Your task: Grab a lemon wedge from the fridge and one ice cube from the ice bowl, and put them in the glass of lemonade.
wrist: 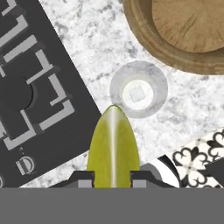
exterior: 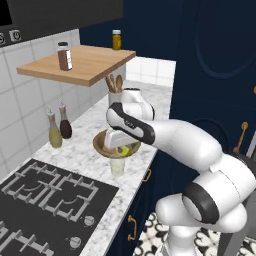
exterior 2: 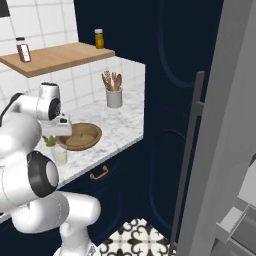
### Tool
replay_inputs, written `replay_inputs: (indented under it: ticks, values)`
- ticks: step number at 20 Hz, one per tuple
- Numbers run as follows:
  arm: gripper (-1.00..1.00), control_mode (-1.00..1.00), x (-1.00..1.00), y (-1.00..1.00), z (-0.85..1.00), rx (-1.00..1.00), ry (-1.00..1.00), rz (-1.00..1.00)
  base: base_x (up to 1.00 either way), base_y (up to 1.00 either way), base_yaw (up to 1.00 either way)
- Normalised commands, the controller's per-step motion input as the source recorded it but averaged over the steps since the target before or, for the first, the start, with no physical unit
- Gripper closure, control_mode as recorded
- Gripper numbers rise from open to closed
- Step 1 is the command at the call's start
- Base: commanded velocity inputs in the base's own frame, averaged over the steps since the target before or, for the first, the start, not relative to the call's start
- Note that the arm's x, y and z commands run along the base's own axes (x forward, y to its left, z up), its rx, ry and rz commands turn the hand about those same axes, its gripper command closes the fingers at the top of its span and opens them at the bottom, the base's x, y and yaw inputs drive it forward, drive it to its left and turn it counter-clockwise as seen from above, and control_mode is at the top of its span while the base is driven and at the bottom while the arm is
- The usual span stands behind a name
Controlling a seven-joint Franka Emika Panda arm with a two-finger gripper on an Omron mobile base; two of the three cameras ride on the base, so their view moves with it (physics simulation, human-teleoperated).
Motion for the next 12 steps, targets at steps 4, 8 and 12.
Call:
replay_inputs:
  ticks: [4, 8, 12]
  values:
    - [1.00, -1.00, 0.00, -0.03, -0.24, 0.00, 0.00, 0.00, 0.00, 0.00, 0.00]
    - [1.00, -1.00, 0.00, -0.14, -0.23, 0.00, 0.00, 0.00, 0.00, 0.00, 0.00]
    - [1.00, -1.00, 0.00, -0.05, -0.17, 0.00, 0.00, 0.00, 0.00, 0.00, 0.00]
